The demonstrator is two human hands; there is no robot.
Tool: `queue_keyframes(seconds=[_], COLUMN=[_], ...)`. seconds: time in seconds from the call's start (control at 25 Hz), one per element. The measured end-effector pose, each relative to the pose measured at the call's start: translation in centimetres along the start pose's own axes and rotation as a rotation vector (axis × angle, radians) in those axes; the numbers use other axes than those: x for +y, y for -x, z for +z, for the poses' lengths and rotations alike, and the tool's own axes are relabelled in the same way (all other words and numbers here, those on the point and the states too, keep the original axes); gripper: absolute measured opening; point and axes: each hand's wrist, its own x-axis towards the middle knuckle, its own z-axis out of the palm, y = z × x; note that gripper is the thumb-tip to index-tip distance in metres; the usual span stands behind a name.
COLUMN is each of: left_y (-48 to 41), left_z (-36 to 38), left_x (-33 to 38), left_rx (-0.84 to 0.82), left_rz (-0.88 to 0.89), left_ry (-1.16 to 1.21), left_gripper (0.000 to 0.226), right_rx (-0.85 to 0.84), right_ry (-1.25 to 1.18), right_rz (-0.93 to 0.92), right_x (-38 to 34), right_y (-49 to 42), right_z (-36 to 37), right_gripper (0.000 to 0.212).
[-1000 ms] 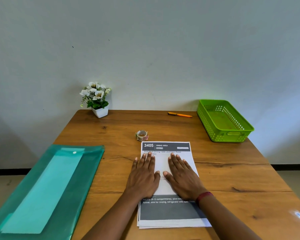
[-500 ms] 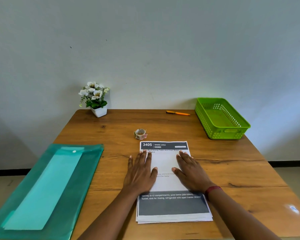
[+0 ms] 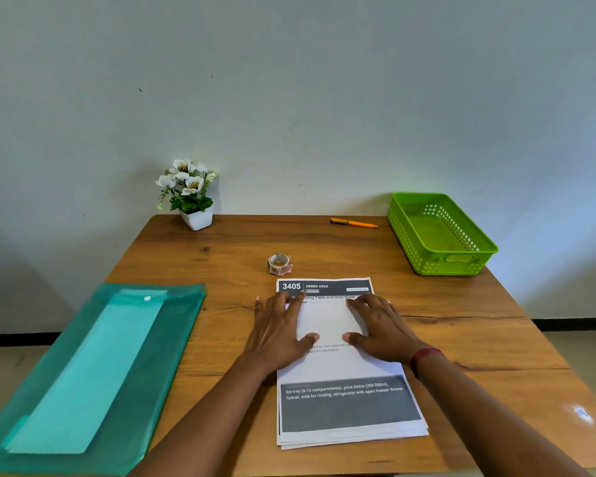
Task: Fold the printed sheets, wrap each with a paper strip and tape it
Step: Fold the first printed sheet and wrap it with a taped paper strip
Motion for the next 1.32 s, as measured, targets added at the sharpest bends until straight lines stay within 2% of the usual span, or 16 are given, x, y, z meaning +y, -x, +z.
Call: queue_keyframes(seconds=[0.2,0.44,0.6,0.76,0.92,1.12,1.32], left_y=[0.5,1.4,1.6,2.0,3.0,4.3,6.0], left_z=[-0.7,-2.1,-2.9,-3.5,-3.4,-2.1,-0.1], left_x=[-0.4,0.0,0.1,0.3,0.5,1.3,2.1], left_rx=[0.191,0.337,0.363,0.382,0.376,0.344,0.324], left_rz=[0.079,0.046,0.055,0.068,0.114,0.144,0.158], left_ry=[0.132,0.45,0.461,0.393,0.313,0.243,0.199], left_gripper=[0.056,0.042,0.039,0.042,0.04,0.027,0.019], right_rx=[0.086,0.277,0.402,0.453,0.461,0.419,0.269], right_ry=[-0.021,-0.059,-0.122,-0.118,-0.116,-0.137,-0.038], right_rz=[0.004,-0.003,-0.075,-0.105,-0.126,-0.122,-0.077], right_x=[-0.8,-1.3,-1.5,-2.0,-2.3,-2.2,-1.7], right_y=[1.0,2.1,2.7,3.4,4.4,6.0,7.2], right_z=[-1.0,-2.3,-3.2,-4.0,-3.9,-2.5,-0.3], right_gripper=[0.084,0.052,0.032,0.022,0.021,0.021,0.033])
